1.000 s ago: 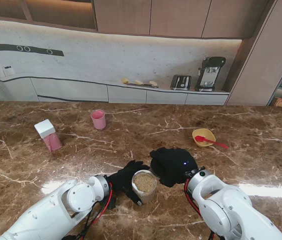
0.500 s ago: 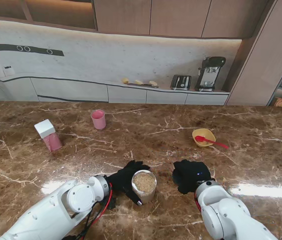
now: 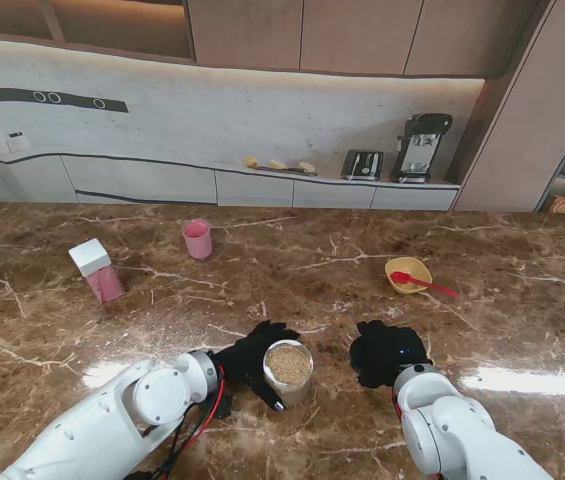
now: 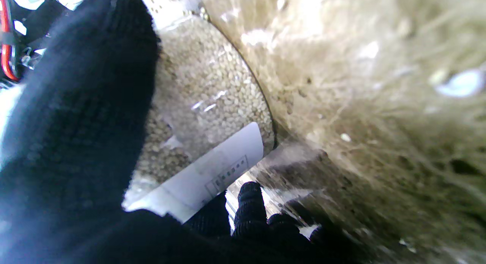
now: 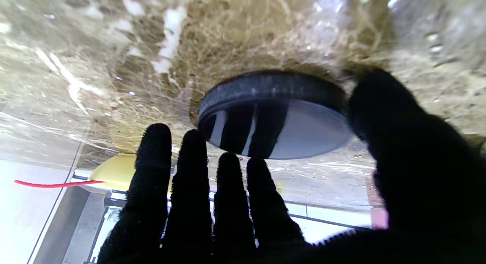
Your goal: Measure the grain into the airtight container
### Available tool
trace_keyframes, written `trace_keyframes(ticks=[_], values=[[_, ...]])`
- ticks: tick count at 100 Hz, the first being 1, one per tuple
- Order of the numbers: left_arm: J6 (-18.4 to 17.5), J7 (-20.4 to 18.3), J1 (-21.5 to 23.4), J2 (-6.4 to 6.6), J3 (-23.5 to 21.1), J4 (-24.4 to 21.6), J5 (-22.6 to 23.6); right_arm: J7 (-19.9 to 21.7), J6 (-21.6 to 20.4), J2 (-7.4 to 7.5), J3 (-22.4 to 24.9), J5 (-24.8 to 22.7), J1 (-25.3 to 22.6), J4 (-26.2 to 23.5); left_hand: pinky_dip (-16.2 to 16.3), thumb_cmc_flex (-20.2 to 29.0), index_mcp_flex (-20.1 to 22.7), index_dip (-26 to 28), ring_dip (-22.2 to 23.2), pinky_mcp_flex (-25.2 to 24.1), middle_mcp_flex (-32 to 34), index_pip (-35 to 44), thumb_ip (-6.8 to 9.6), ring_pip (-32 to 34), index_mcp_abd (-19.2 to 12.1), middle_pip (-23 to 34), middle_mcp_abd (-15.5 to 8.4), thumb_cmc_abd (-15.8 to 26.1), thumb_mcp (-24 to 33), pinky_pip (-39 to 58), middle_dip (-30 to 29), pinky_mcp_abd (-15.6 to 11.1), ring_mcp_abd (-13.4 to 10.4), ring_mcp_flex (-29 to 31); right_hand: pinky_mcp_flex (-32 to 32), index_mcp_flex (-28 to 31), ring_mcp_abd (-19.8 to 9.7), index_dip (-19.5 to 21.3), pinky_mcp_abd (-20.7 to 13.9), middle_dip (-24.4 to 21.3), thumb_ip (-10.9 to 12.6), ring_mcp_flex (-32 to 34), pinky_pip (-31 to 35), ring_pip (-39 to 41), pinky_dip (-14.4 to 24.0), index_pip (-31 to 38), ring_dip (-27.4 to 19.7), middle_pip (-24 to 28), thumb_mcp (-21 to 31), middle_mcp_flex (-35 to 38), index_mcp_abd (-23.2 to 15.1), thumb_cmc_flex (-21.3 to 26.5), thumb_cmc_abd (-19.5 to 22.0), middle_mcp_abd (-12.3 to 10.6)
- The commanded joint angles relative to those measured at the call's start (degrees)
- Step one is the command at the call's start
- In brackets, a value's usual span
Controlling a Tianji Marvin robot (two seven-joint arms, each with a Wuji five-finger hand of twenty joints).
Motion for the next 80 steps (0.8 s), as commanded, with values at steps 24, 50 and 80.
trace_keyframes(ticks=[24,50,80], values=[[1.05,-1.08,1.82,1.01,0.65,3.07,0.49,-0.24,-1.73,-0.19,1.56,0.57,-1.82,-1.05,2.26,4.14,14.37,5.08,3.05,7.83,1.66,26.54,1.27,7.75,-7.52,1.4,0.01,20.47,9.93,15.68,0.25,25.2,13.03,3.31,-8.04,-6.15,1.29,-1.6,-0.87,-4.83,5.64,-9.21,-9.01,-10.26,-3.81,-3.77,-7.76,-5.94,-5.42,-7.02,2.0,-8.23,-1.19,1.67],[0.33,-1.67,1.56,1.1,0.72,3.35,-0.09,-1.96,-2.4,-0.48,2.63,1.25,-2.27,-2.23,2.17,-6.0,0.43,-8.49,3.62,7.77,1.49,0.23,2.65,7.78,-1.74,1.08,1.67,17.6,17.89,15.61,-0.12,25.65,13.82,3.17,-8.53,-5.89,0.0,-1.54,-1.11,-4.92,5.43,-8.81,-9.57,-9.0,-3.8,-3.79,-7.32,-5.45,-4.69,-5.83,2.21,-8.49,-0.42,1.61],[-0.22,-3.53,1.25,1.75,0.79,3.23,0.15,-3.37,-2.58,-0.61,1.98,2.79,-1.3,-1.05,0.74,-6.76,-9.61,-18.65,1.93,7.92,0.23,-13.23,1.18,7.03,-3.34,-1.96,1.26,13.04,12.82,14.64,-1.16,25.71,13.78,3.21,-8.73,-5.86,-0.12,-1.44,-1.14,-4.83,5.38,-9.22,-9.55,-8.27,-3.36,-3.69,-6.93,-5.18,-4.95,-5.96,2.31,-8.21,-0.03,1.7]])
